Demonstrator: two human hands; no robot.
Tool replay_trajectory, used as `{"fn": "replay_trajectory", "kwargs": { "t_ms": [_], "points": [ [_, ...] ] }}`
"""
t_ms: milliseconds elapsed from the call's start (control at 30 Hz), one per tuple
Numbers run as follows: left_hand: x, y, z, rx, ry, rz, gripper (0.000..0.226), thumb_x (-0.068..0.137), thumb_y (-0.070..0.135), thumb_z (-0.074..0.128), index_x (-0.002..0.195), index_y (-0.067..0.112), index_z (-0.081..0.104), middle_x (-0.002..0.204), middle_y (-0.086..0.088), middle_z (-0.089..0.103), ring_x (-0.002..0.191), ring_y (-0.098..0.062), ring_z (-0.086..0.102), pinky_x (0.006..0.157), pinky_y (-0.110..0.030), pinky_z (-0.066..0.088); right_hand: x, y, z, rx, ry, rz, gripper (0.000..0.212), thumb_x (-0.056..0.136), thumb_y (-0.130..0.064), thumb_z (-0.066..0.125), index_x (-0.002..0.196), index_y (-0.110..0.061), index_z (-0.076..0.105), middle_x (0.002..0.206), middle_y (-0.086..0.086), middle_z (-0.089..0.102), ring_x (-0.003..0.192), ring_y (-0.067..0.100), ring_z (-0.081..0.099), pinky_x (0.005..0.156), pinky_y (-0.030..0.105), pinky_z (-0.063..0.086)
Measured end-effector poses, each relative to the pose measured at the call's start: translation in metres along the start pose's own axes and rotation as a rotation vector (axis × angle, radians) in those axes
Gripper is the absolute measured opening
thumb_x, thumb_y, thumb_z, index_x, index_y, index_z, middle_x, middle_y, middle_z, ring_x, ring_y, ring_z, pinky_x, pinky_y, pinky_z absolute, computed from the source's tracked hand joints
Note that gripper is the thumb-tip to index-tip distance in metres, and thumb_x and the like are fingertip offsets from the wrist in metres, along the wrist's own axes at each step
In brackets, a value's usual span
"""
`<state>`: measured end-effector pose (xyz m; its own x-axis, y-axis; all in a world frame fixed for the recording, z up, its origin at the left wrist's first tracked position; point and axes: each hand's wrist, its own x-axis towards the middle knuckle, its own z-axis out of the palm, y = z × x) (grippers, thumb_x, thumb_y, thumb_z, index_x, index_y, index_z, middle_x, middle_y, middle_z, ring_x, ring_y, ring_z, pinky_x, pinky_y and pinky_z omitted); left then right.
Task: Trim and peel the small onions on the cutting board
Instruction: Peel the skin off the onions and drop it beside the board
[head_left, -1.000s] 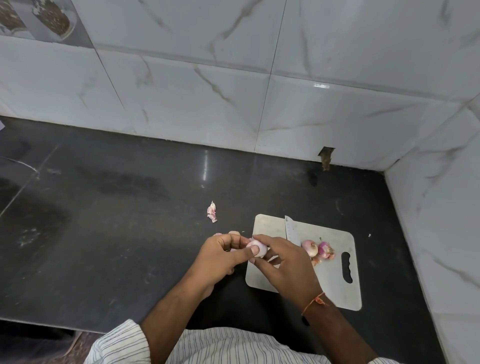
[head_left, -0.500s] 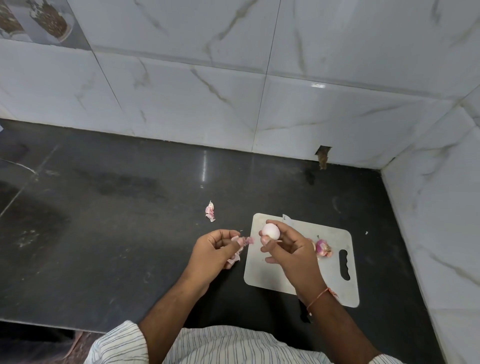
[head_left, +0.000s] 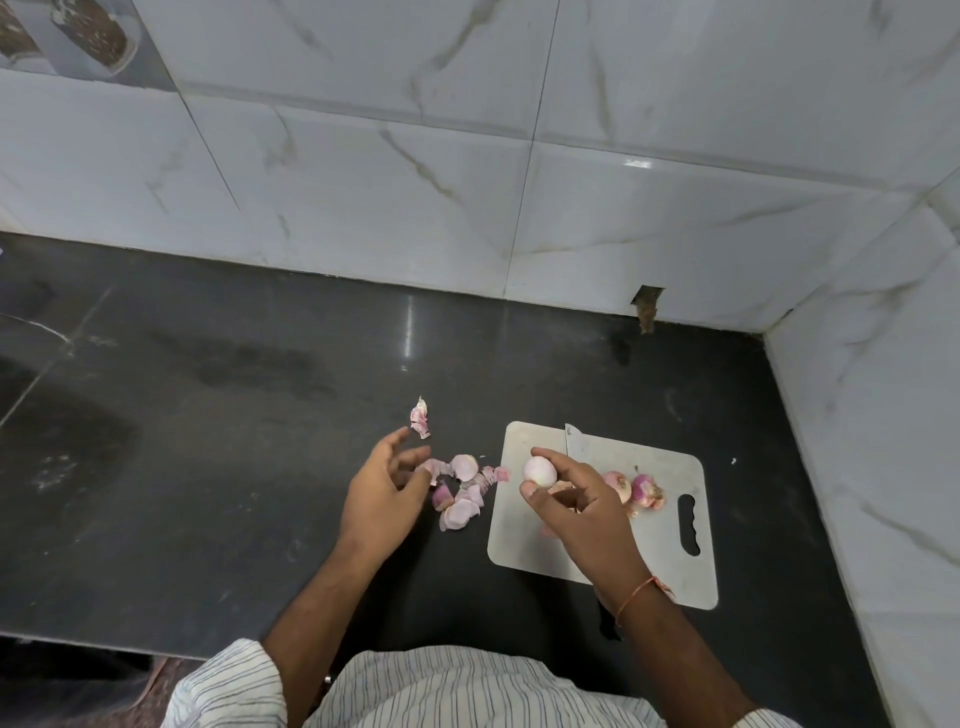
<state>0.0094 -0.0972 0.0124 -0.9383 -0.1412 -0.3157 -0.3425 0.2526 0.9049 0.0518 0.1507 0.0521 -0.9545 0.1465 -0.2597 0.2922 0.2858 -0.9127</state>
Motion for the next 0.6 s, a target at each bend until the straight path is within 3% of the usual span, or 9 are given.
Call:
{"fn": "replay_trajectory", "kwargs": {
  "t_ms": [100,167,267,333,400,500,600],
  "points": [
    [0.006,-0.008,-0.010,0.142,0.014,0.036,0.066,0.100,0.018,0.072,0.159,0.025,0.045,0.132,0.019,0.071,0.111,0.005,0.070,0.105,-0.025,0.052,0.000,0.009,0.000,-0.077,-0.024,0.024,0.039,0.091,-0.043,0.080,0.129,-0.043,0.069,0.128,-0.019,0.067,0.112,0.011,0.065,0.092,0.023,0.058],
    [0.010,-0.012,-0.016,0.211,-0.003,0.074,0.075,0.098,0.027,0.076,0.163,0.024,0.039,0.149,0.012,0.063,0.131,-0.005,0.063,0.118,-0.032,0.046,-0.001,0.011,0.001,-0.111,-0.051,0.050,0.037,0.091,-0.042,0.081,0.126,-0.040,0.071,0.124,-0.020,0.069,0.107,0.011,0.068,0.087,0.018,0.055],
    [0.019,-0.015,-0.022,0.425,-0.120,0.174,0.116,0.084,0.063,0.081,0.171,0.030,0.013,0.176,0.005,0.025,0.161,-0.017,0.025,0.129,-0.042,0.027,0.000,0.016,0.004,-0.155,-0.082,0.081,0.038,0.090,-0.045,0.081,0.126,-0.040,0.071,0.121,-0.021,0.070,0.100,0.011,0.070,0.086,0.019,0.055],
    [0.029,-0.017,-0.022,0.680,-0.218,0.205,0.145,0.063,0.090,0.075,0.168,0.041,-0.012,0.180,0.007,-0.006,0.166,-0.020,-0.002,0.132,-0.058,0.010,0.003,0.019,0.005,-0.171,-0.093,0.087,0.039,0.090,-0.045,0.081,0.127,-0.040,0.071,0.122,-0.021,0.070,0.099,0.009,0.071,0.088,0.022,0.057],
    [0.041,-0.020,-0.019,0.839,-0.285,0.224,0.161,0.048,0.103,0.068,0.163,0.043,-0.027,0.177,0.008,-0.026,0.164,-0.021,-0.022,0.129,-0.063,-0.008,0.007,0.020,0.003,-0.190,-0.093,0.081,0.038,0.090,-0.042,0.082,0.125,-0.039,0.069,0.121,-0.022,0.070,0.100,0.006,0.069,0.089,0.021,0.056],
    [0.056,-0.023,-0.008,0.909,-0.331,0.320,0.164,0.048,0.104,0.067,0.162,0.040,-0.032,0.176,0.008,-0.030,0.161,-0.021,-0.031,0.128,-0.063,-0.015,0.012,0.023,-0.002,-0.275,-0.066,0.071,0.033,0.090,-0.039,0.082,0.119,-0.039,0.066,0.114,-0.024,0.070,0.100,0.004,0.067,0.086,0.020,0.054],
    [0.058,-0.026,0.009,0.922,-0.402,0.454,0.155,0.057,0.102,0.066,0.167,0.037,-0.021,0.179,0.013,-0.012,0.165,-0.017,-0.021,0.130,-0.063,-0.012,0.018,0.033,-0.007,-0.500,-0.041,0.053,0.026,0.094,-0.043,0.073,0.117,-0.040,0.063,0.113,-0.022,0.068,0.098,0.008,0.068,0.088,0.028,0.057]
  ]
}}
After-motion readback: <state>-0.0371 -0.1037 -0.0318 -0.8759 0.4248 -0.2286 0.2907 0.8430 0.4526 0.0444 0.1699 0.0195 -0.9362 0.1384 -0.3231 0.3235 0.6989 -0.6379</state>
